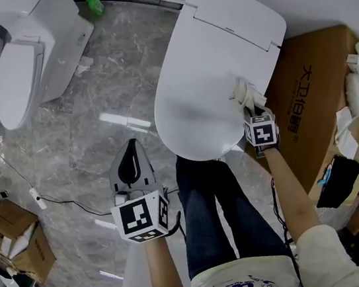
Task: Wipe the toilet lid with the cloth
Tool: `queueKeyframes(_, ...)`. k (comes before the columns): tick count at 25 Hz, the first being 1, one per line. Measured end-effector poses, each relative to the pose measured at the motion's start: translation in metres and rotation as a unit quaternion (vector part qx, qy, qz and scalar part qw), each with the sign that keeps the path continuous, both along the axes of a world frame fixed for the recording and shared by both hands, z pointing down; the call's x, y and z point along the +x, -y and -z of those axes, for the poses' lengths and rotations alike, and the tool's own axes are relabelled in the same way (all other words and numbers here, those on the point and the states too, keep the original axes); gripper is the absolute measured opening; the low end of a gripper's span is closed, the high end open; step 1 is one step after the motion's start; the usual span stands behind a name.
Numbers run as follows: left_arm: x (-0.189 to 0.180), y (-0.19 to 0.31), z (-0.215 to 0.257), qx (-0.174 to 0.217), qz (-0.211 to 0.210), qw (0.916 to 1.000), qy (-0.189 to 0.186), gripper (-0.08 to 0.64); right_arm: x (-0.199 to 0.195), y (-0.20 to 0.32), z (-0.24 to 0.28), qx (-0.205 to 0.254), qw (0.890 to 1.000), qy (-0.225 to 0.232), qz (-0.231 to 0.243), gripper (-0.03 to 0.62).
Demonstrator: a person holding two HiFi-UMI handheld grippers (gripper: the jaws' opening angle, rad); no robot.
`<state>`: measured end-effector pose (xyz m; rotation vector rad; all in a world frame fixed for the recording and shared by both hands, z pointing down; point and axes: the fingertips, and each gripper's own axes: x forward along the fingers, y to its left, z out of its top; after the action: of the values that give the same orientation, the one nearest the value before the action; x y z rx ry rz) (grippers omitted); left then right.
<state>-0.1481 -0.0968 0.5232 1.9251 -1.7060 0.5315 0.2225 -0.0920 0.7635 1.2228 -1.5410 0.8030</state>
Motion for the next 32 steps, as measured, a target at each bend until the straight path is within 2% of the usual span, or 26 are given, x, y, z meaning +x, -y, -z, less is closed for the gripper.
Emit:
queueKeyframes(3, 0.001, -0.006, 0.002, 0.002, 0.002, 1.0, 0.0, 0.003, -0.01, -0.016, -0.001, 0.0, 1.0, 0.007, -0.009, 0.08)
queueKeyframes(20, 0.004, -0.035, 0.008, 0.004, 0.018, 0.9998, -0.003, 0.003, -0.065, -0.091, 0.001, -0.014, 0.998, 0.021, 0.061, 0.081)
queueKeyframes(32, -0.005, -0.051, 0.013, 0.008, 0.034, 0.9994, -0.001, 0.003, -0.091, -0.14, -0.003, -0.049, 0.993, 0.032, 0.106, 0.083)
